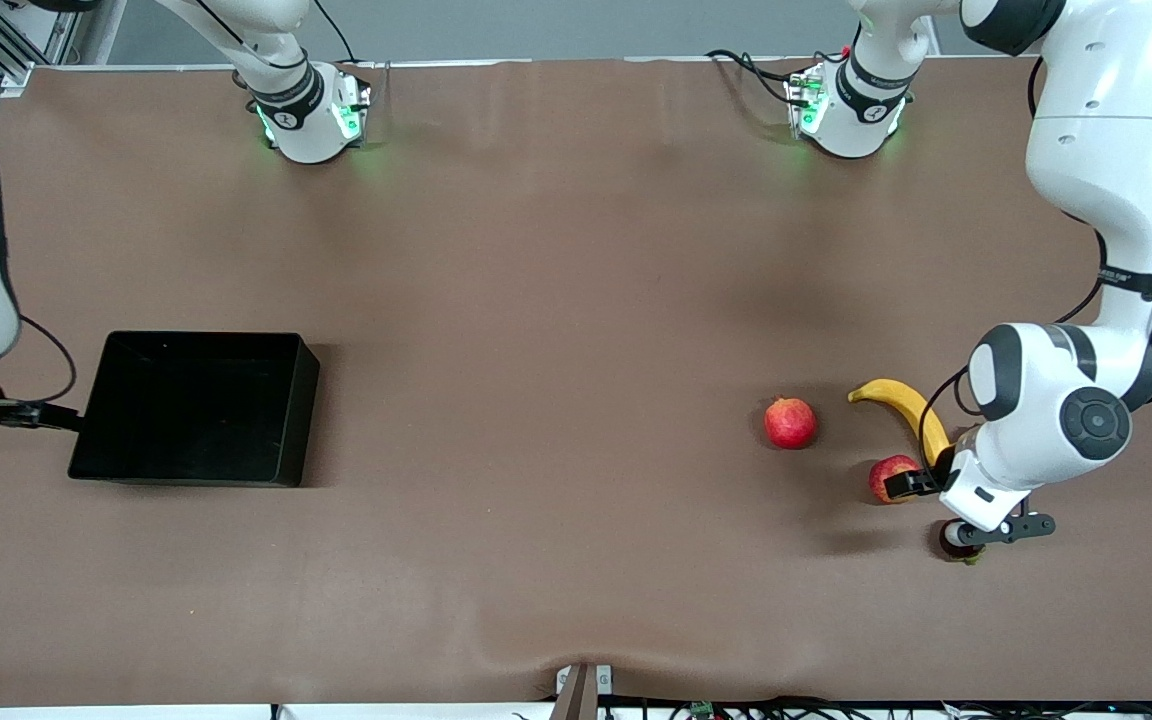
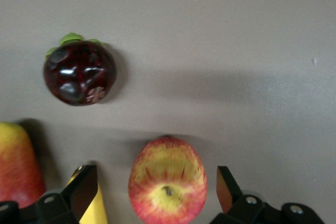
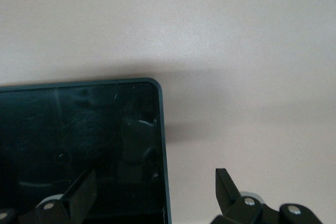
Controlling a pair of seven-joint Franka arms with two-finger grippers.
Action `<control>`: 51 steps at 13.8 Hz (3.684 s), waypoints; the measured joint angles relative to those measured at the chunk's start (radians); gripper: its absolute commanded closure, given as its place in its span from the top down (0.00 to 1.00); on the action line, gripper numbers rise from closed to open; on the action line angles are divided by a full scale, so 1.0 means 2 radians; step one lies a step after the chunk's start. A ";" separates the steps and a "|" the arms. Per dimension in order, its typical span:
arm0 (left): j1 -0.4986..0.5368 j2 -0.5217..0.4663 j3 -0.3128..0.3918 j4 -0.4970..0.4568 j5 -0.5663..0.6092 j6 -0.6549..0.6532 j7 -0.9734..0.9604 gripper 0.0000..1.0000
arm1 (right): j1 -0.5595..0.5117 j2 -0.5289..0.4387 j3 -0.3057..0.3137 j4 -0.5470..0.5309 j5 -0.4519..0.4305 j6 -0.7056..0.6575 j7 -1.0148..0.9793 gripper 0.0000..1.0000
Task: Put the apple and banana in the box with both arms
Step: 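Grasp the red-yellow apple with the left gripper while the right gripper nears the tray, then lift the apple and carry it toward the black tray with the left gripper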
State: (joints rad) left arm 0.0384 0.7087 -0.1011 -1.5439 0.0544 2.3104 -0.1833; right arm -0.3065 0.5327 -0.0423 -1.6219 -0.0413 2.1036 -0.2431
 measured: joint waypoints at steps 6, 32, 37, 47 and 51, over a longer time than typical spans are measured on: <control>-0.005 0.022 0.000 0.000 -0.004 0.012 0.000 0.92 | -0.032 0.032 0.000 -0.040 0.000 0.080 -0.090 1.00; -0.018 -0.118 -0.011 0.014 -0.004 -0.197 0.010 0.00 | 0.057 -0.024 0.024 -0.037 0.022 -0.010 -0.066 0.00; -0.018 -0.136 -0.022 0.014 -0.004 -0.235 0.011 0.00 | 0.191 -0.035 0.030 -0.037 0.026 -0.022 0.116 0.00; -0.025 -0.142 -0.101 0.009 -0.005 -0.246 -0.095 0.00 | 0.396 -0.006 0.030 -0.043 0.105 0.042 0.315 0.00; -0.056 -0.137 -0.105 0.006 -0.006 -0.241 -0.114 0.00 | 0.438 0.029 0.029 -0.045 0.106 0.089 0.370 0.00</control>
State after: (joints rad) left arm -0.0739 0.4350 -0.3107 -1.5310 0.0430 1.8285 -0.4121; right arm 0.5698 0.5912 0.0155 -1.7118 0.1700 2.2816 0.4974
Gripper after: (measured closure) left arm 0.291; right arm 0.969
